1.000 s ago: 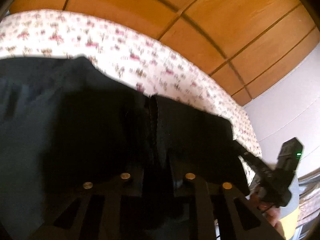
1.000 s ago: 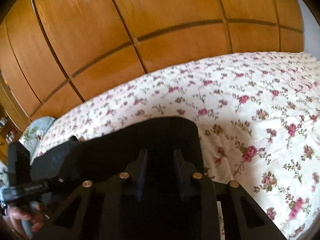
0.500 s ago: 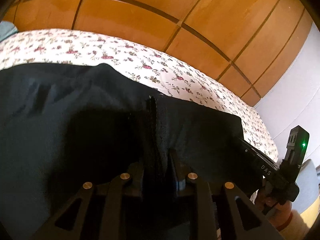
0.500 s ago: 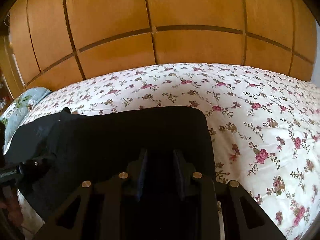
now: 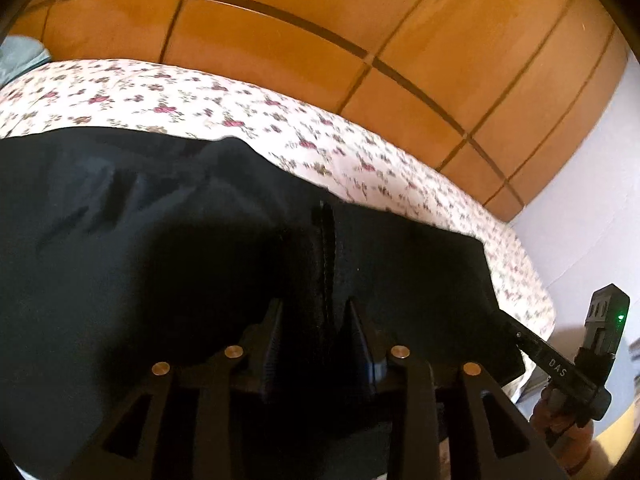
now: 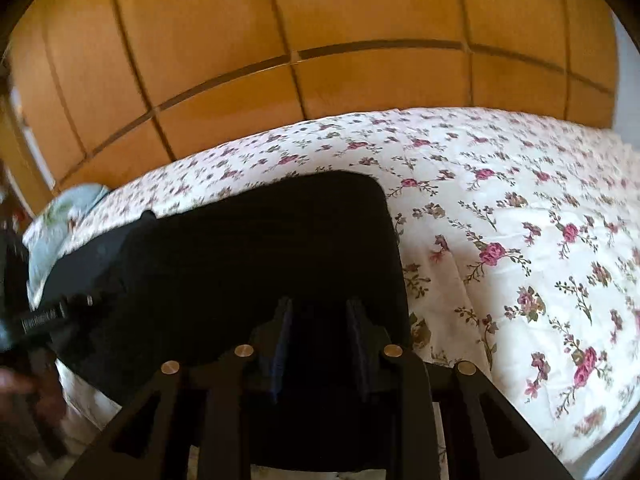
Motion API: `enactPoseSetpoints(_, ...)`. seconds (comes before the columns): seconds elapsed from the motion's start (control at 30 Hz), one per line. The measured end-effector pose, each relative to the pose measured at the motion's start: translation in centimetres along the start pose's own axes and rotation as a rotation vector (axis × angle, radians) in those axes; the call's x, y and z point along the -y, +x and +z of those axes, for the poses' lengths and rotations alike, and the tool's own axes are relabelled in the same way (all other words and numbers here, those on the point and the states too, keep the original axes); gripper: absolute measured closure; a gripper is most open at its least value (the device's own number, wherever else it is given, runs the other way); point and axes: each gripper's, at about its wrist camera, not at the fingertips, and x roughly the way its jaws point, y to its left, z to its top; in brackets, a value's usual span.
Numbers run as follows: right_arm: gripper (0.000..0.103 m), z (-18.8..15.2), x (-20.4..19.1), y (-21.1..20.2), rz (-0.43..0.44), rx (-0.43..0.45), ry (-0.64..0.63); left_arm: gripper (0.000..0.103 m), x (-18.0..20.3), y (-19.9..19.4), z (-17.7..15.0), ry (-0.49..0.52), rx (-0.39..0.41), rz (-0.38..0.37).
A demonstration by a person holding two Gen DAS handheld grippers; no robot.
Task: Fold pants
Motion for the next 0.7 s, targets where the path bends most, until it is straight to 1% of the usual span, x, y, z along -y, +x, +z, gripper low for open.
enactPoseSetpoints(0.07, 0.074, 0.7, -1.2, -0.4, 0.037, 0.022, -0.019, 0.07, -0.5, -1.6, 0.1, 0.006, 0.051, 0.039)
enactPoseSetpoints(0.17, 0.074, 1.2, -4.5, 0.5, 0.073, 0.019, -0.11, 0.07, -1.7, -3.8, -0.1, -0.001, 0.105, 0.084)
enactPoseSetpoints(0.23, 0.074, 1.1, -7.0, 1.7, 0.102, -0.006, -0.173, 0.07, -3.0, -5.4, -0.5, -0.03, 0.133, 0.106)
enactPoseSetpoints(0.3, 0.074, 1.0, -9.5, 3.0, 0.164, -0.031, -0.208, 0.07, -4.5, -7.1, -1.0, -0.068, 0.165, 0.134)
enactPoseSetpoints(0.4, 0.074, 0.8, -12.4, 4.7, 0.222, -0.056, -0.255, 0.068, -7.0, -9.3, -1.4, -0.144, 0.199, 0.183)
enactPoseSetpoints(0.5, 0.074, 0.2, -14.0, 6.7, 0.234, -0.095, -0.29, 0.065, -9.4, -11.6, -1.8, -0.225, 0.253, 0.247)
enactPoseSetpoints(0.53, 0.074, -0.1, -14.1, 7.2, 0.23, -0.104, -0.291, 0.062, -10.1, -12.3, -2.0, -0.25, 0.275, 0.27)
enactPoseSetpoints(0.57, 0.074, -0.2, -14.0, 7.7, 0.228, -0.099, -0.283, 0.058, -10.5, -12.8, -2.1, -0.27, 0.292, 0.288)
enactPoseSetpoints(0.63, 0.074, -0.2, -13.4, 7.9, 0.253, -0.087, -0.233, 0.052, -12.1, -14.5, -2.9, -0.316, 0.334, 0.327)
enactPoseSetpoints(0.7, 0.074, -0.4, -12.6, 7.8, 0.277, -0.08, -0.184, 0.051, -13.7, -16.0, -3.7, -0.37, 0.372, 0.365)
